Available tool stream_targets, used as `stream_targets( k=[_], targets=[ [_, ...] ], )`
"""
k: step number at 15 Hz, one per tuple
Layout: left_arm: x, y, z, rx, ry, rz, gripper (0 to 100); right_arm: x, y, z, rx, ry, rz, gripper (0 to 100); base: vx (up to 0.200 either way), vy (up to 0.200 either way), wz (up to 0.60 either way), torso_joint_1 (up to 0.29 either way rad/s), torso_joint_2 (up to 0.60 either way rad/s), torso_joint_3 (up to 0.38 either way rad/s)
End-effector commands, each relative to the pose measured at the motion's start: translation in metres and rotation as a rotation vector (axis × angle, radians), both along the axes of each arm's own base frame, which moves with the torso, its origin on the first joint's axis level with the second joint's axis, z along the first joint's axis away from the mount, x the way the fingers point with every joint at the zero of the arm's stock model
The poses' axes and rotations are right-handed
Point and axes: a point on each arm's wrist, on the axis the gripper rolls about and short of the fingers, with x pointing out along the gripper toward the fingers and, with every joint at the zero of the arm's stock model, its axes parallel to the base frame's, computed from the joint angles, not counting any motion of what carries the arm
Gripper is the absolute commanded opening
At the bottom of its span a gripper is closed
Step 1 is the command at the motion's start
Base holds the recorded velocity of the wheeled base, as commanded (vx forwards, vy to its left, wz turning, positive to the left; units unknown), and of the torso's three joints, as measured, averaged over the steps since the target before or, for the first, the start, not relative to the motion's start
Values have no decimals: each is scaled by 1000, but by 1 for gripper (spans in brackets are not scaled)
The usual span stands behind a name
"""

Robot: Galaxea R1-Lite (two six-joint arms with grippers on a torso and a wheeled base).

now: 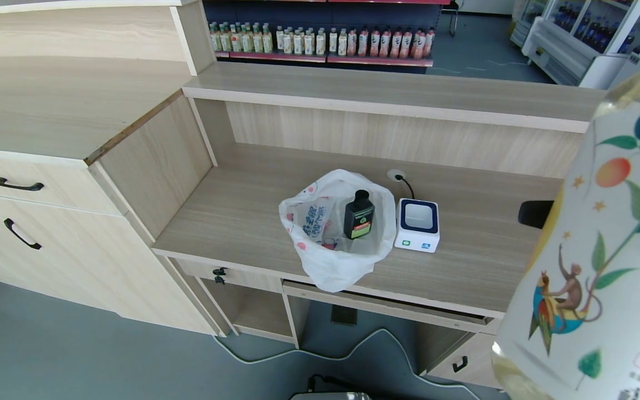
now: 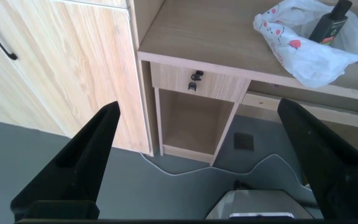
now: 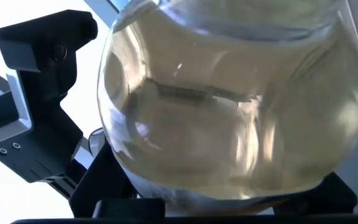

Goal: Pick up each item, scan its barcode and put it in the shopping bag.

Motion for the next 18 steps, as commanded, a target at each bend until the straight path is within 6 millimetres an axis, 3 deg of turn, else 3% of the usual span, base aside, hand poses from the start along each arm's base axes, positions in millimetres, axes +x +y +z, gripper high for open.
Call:
stream_targets(
  k=[1,18],
  targets=[
    [0,0,0,0,-1,0,100,2,-1,1,-1,1,-14,0,0,0,0,0,0,0],
    [0,0,0,0,-1,0,100,6,-6,5,8,-16,-55,0,0,0,0,0,0,0]
  ],
)
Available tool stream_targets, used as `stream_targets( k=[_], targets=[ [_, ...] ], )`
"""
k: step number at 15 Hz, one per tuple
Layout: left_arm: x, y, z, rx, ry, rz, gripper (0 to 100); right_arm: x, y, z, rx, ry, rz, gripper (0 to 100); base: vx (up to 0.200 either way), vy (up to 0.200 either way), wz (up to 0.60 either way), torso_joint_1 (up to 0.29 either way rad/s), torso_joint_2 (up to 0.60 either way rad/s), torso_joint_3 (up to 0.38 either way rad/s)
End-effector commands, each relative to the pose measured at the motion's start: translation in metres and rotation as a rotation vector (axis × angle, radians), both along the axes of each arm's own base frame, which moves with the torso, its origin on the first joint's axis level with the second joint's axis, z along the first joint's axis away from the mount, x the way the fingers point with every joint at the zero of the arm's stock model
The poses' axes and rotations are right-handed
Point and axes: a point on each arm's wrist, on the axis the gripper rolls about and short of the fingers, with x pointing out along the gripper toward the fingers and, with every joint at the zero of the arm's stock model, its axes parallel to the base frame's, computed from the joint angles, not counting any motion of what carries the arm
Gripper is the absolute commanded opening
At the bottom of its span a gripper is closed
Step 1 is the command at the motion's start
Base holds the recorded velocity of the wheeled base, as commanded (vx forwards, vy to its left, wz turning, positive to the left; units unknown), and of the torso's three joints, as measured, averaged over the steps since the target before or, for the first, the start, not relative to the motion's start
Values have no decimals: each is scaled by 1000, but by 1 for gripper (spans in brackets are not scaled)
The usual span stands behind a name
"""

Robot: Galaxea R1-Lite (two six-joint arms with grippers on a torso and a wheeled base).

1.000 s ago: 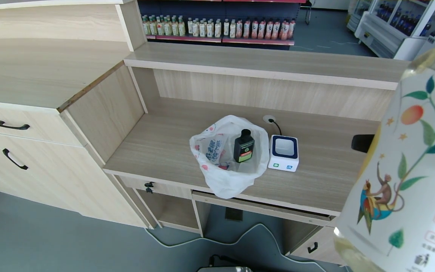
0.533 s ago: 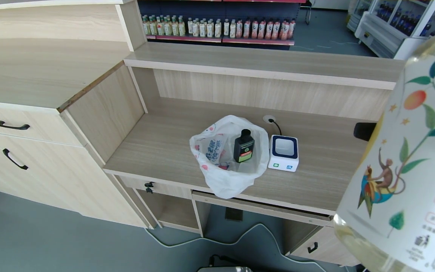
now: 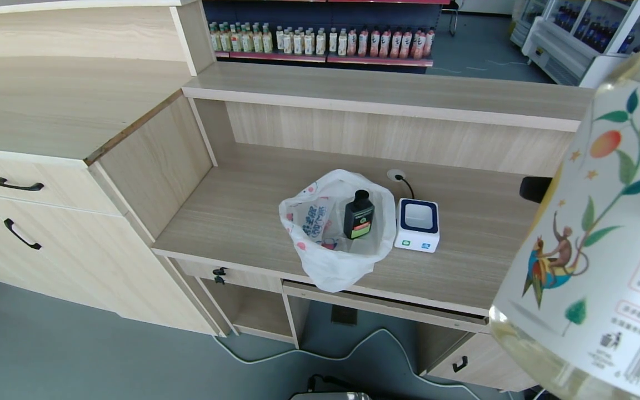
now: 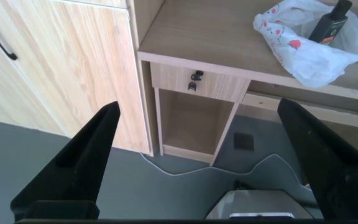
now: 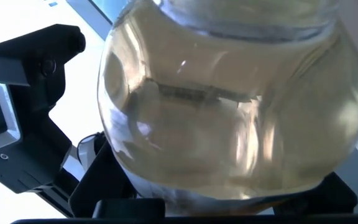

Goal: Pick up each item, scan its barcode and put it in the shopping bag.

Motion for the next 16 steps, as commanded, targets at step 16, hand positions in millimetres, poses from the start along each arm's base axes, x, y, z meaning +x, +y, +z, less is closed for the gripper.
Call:
stream_targets(
  k=[16],
  targets=[
    [0,0,0,-1,-1,0,100,125,-145,-93,-749,-904,-1012,0,0,0,0,0,0,0]
  ],
)
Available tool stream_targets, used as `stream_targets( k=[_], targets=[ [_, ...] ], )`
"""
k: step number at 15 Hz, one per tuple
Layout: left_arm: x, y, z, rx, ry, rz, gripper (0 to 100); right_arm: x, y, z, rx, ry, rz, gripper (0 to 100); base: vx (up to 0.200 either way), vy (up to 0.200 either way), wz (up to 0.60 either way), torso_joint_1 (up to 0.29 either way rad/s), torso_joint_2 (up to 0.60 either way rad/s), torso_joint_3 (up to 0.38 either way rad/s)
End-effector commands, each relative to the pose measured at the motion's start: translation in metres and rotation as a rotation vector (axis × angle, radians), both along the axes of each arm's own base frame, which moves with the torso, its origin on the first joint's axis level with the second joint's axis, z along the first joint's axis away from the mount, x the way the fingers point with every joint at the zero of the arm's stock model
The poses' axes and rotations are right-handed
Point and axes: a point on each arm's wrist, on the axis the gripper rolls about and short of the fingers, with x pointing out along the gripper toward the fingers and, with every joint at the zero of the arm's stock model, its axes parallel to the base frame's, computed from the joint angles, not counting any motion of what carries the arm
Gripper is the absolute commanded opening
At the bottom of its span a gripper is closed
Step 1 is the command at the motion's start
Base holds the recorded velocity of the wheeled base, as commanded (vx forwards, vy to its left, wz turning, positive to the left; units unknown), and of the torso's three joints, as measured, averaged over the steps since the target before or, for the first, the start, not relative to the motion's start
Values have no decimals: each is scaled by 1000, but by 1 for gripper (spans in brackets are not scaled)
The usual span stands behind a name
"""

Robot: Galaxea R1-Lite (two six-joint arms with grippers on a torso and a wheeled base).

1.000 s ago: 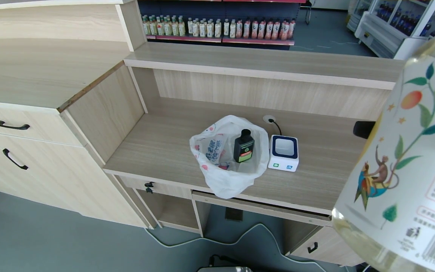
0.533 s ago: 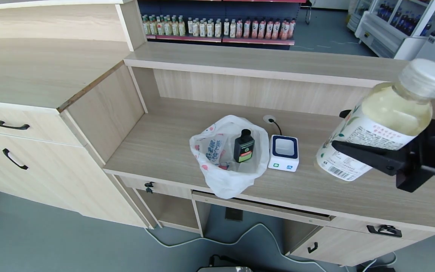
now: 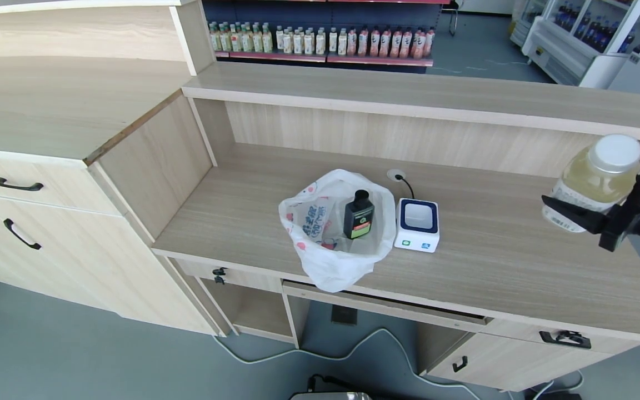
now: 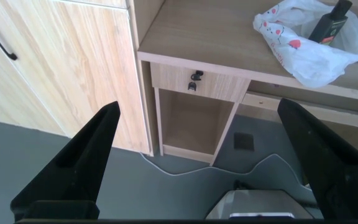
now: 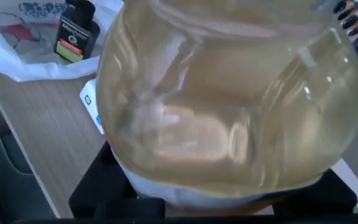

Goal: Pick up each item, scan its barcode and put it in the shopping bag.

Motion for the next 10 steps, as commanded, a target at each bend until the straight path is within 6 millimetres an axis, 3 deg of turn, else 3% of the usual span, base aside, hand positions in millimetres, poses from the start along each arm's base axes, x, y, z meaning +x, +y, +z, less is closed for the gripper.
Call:
stream_targets(
  k=[1,5,10],
  targets=[
    [0,0,0,0,-1,0,100,22,-10,-15,-2,6,-19,0,0,0,0,0,0,0],
    [0,0,0,0,-1,0,100,61,-2,-24,-58,-167,30,0,0,0,0,0,0,0],
    [0,0,0,0,-2,0,100,93,12,-34,-97,-313,83,0,0,0,0,0,0,0]
  ],
)
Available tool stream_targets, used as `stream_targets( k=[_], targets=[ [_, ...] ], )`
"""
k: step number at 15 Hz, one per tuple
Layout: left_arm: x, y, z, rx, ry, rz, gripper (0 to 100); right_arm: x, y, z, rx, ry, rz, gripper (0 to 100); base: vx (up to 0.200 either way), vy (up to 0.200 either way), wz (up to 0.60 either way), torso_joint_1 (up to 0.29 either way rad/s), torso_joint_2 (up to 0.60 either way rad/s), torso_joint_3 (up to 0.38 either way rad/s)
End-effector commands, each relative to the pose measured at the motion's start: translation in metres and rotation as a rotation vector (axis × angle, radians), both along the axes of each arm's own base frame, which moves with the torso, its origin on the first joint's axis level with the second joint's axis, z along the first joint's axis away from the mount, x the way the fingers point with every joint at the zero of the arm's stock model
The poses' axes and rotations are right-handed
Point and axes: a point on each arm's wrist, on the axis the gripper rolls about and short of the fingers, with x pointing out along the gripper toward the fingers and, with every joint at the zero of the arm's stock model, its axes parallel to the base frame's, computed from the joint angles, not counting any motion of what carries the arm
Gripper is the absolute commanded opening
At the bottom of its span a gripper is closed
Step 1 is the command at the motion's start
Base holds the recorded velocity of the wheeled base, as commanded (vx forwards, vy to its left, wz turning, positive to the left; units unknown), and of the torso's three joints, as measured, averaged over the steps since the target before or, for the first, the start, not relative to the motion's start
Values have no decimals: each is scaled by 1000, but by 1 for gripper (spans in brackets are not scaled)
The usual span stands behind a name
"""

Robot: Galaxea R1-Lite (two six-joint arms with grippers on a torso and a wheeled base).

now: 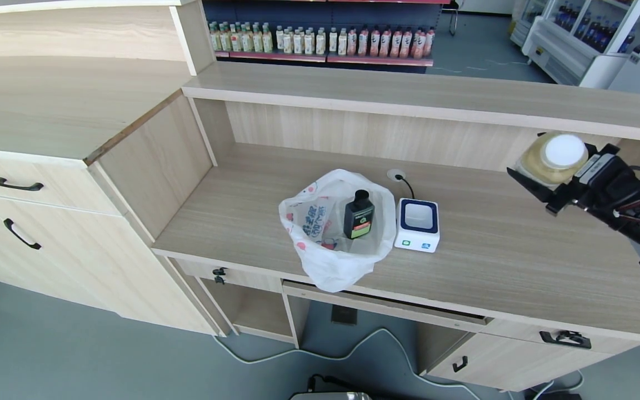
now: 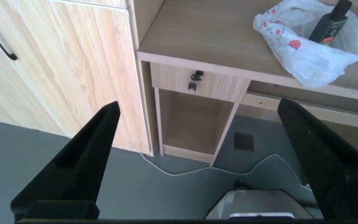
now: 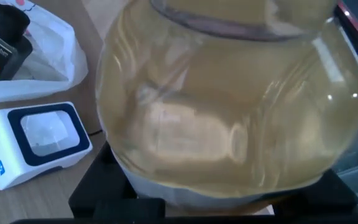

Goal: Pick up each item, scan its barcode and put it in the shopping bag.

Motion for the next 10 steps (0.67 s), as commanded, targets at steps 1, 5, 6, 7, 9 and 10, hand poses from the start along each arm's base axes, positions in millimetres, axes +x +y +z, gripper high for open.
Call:
stream_targets(
  k=[1,5,6,7,9,10],
  targets=[
    [0,0,0,-1,-1,1,100,26,8,-21,-8,18,30,0,0,0,0,0,0,0],
    [0,0,0,-1,-1,1,100,46,13,-37,-41,-12,43,0,0,0,0,0,0,0],
    [0,0,0,-1,-1,1,100,54,17,-42,-50,-8,81,0,0,0,0,0,0,0],
    [0,0,0,-1,-1,1,100,61,20,-47,-59,-7,117,0,0,0,0,0,0,0],
    [0,0,0,-1,-1,1,100,69,24,-57,-72,10,167,0,0,0,0,0,0,0],
    [0,0,0,-1,-1,1,100,72,24,-63,-77,21,183,0,0,0,0,0,0,0]
  ],
)
